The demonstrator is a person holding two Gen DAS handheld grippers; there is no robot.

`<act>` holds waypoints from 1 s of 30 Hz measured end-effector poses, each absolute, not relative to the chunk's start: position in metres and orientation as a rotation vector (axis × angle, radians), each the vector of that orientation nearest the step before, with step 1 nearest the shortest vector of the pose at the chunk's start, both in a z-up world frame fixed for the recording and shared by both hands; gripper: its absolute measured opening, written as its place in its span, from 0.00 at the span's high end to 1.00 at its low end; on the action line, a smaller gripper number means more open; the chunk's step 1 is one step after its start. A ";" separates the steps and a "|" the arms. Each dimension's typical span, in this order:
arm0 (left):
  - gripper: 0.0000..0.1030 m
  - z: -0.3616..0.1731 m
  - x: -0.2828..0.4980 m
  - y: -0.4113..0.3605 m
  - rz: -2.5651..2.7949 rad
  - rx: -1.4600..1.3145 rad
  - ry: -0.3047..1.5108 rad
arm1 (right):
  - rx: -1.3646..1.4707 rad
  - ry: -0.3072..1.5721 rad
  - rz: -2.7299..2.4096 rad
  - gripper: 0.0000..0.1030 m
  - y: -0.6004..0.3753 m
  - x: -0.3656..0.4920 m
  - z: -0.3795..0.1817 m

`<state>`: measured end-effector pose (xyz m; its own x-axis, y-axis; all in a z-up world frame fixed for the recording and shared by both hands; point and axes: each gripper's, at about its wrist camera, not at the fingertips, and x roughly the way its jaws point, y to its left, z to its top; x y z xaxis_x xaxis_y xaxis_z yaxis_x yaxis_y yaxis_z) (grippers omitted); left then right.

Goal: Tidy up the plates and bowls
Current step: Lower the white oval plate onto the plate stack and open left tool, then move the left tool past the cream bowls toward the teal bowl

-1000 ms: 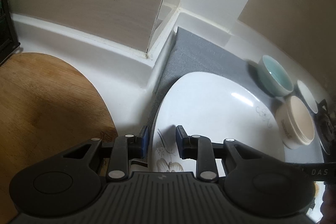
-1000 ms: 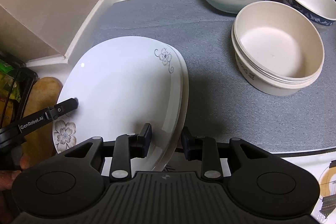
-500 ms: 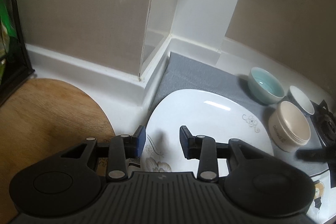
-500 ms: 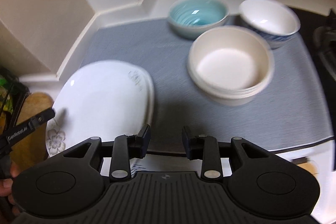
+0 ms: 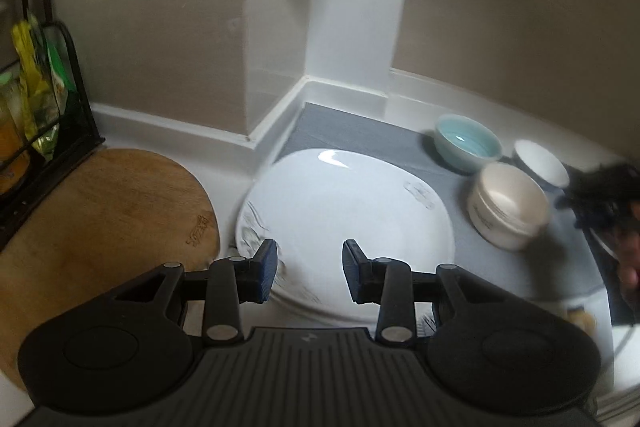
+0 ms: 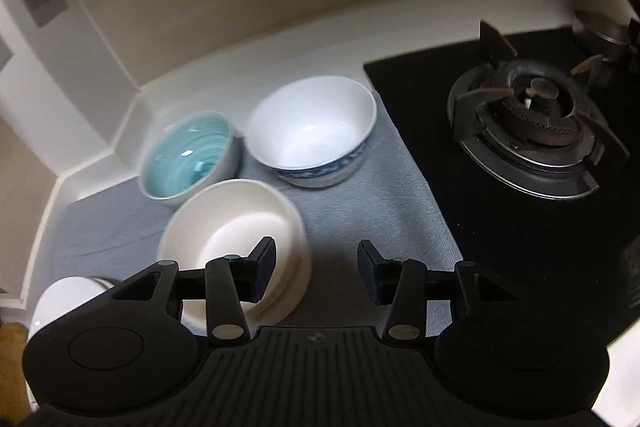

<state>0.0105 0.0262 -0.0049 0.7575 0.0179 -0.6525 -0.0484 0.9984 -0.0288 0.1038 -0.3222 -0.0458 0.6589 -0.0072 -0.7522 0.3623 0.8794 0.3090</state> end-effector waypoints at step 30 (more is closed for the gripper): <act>0.61 0.015 -0.076 -0.061 0.235 0.072 0.724 | 0.502 0.983 0.070 0.60 -0.340 0.149 -0.080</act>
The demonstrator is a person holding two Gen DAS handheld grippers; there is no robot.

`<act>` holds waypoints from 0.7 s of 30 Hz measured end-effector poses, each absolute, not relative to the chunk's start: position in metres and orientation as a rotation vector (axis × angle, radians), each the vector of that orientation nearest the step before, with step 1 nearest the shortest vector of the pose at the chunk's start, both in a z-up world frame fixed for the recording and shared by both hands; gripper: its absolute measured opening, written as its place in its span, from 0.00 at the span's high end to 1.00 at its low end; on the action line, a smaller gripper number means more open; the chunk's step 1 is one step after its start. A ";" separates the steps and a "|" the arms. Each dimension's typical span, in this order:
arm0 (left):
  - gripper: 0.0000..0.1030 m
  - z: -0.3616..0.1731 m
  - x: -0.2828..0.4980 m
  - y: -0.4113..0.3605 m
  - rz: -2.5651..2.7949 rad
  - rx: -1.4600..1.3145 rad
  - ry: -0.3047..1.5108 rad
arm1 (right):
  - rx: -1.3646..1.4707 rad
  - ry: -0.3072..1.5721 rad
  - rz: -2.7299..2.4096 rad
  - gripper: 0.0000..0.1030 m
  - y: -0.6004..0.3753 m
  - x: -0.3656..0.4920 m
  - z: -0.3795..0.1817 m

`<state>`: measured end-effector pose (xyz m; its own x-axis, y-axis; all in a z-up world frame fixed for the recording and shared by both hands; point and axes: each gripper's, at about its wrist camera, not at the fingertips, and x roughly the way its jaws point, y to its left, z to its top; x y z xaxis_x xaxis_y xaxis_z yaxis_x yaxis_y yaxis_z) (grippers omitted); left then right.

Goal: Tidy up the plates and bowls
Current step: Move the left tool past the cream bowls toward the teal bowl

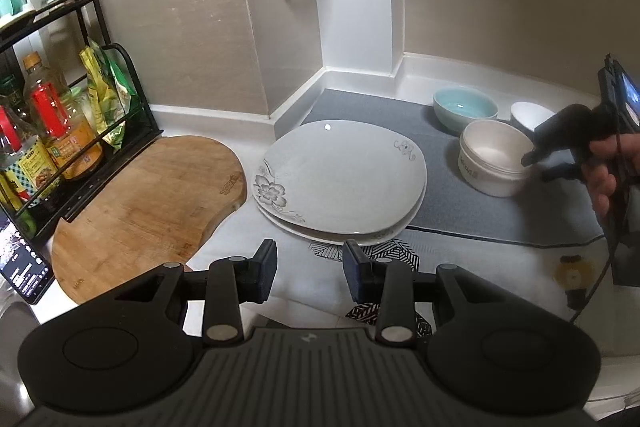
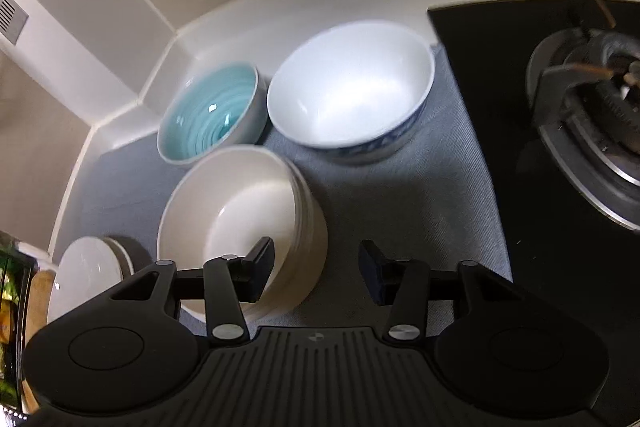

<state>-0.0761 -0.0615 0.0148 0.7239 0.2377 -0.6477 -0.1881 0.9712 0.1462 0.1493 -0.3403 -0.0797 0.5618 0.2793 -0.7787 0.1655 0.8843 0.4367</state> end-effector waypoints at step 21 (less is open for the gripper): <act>0.57 0.008 -0.060 -0.119 0.114 0.144 0.733 | 0.472 0.989 0.186 0.84 -0.364 0.072 -0.073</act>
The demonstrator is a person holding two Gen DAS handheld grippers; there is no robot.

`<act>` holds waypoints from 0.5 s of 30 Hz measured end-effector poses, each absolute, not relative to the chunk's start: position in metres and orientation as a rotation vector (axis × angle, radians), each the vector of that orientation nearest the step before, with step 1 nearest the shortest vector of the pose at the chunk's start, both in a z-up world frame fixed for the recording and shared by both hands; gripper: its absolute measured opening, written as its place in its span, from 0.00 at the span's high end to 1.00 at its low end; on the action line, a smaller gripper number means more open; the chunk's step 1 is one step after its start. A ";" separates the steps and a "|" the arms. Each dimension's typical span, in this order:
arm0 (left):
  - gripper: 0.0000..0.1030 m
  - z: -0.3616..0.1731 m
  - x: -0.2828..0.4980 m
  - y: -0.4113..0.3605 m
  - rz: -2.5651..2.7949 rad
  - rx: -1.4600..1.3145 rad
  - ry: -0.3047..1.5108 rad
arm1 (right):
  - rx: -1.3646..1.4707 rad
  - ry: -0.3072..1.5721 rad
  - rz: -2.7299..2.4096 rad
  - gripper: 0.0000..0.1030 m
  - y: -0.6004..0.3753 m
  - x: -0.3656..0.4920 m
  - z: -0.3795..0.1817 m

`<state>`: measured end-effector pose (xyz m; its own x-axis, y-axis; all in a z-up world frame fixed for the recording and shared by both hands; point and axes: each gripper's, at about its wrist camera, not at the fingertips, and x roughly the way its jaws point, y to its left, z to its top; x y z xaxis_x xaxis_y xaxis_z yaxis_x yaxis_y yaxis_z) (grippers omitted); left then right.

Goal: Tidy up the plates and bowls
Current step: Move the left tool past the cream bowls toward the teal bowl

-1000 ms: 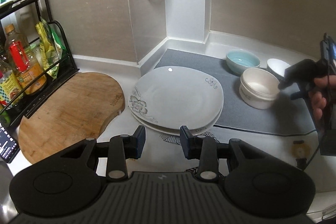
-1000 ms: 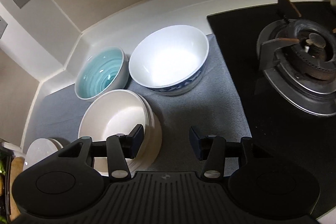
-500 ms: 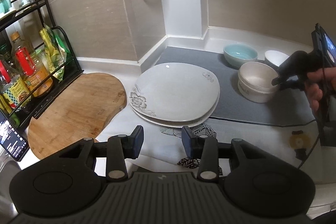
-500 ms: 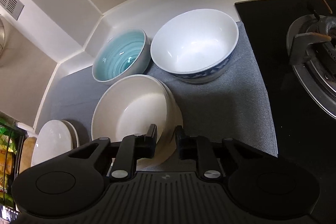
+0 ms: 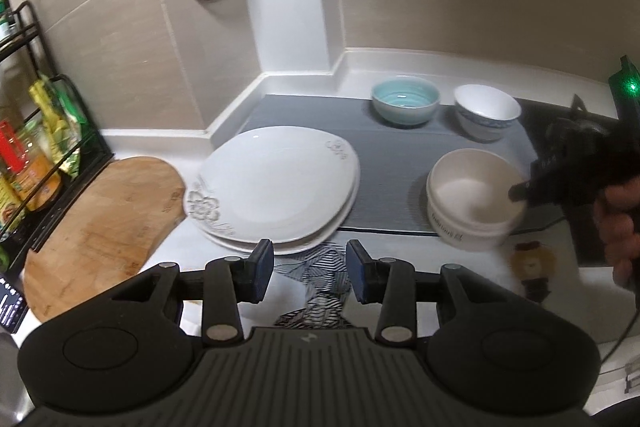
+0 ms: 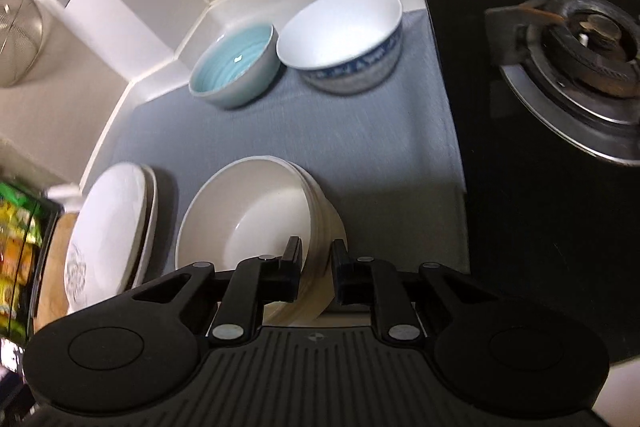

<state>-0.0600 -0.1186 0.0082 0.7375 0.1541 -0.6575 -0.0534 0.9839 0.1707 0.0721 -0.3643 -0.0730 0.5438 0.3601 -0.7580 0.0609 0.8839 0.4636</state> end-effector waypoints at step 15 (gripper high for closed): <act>0.55 0.000 -0.037 -0.125 0.031 0.111 0.714 | 0.367 1.003 0.203 0.78 -0.360 0.044 -0.065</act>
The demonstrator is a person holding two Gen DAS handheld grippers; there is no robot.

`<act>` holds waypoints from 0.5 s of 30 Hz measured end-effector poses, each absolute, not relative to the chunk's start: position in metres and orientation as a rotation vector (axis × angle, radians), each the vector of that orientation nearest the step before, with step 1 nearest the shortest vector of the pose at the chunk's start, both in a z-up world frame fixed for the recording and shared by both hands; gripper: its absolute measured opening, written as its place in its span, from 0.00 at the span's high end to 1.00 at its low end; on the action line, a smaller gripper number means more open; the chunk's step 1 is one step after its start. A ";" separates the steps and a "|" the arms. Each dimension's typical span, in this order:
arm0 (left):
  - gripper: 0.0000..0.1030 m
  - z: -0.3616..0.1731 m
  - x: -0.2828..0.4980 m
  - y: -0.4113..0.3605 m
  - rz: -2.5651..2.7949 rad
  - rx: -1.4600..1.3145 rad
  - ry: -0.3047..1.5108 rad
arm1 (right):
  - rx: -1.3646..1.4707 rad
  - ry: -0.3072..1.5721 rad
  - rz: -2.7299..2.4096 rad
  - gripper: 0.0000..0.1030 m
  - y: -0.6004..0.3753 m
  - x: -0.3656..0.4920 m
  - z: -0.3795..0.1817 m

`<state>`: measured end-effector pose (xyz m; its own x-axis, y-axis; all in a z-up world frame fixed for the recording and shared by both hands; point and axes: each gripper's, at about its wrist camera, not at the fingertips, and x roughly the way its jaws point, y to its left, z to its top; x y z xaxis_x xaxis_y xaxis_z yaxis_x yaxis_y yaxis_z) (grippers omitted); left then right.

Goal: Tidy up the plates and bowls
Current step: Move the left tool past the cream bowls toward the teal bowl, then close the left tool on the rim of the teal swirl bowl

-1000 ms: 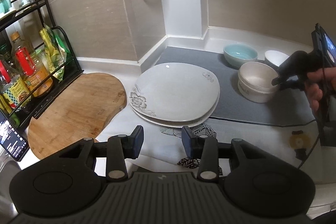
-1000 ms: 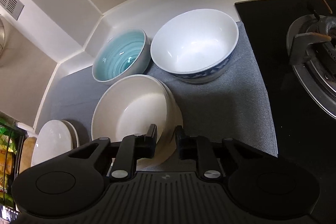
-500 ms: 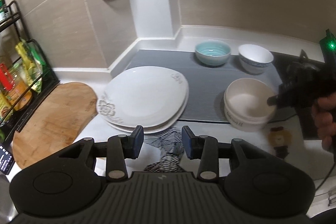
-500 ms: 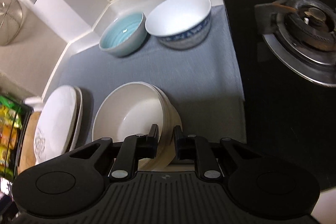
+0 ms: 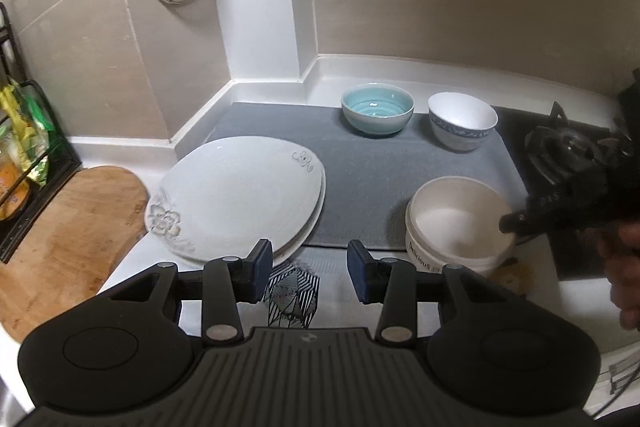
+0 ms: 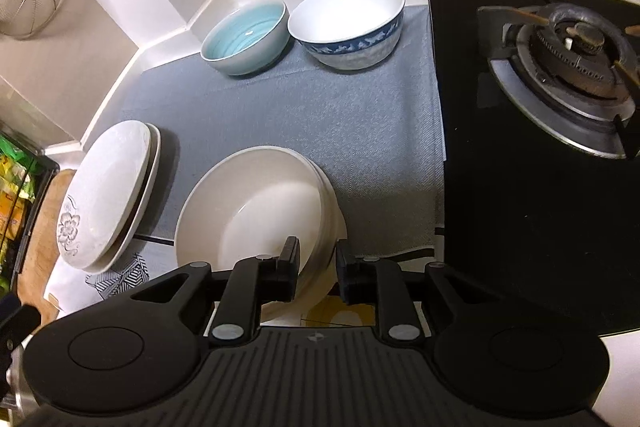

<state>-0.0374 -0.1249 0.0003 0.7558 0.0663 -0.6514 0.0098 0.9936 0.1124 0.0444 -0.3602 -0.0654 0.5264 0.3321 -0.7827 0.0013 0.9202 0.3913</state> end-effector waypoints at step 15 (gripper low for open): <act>0.83 -0.016 0.042 -0.105 -0.196 0.030 0.704 | 0.324 0.886 0.106 0.78 -0.352 0.035 -0.023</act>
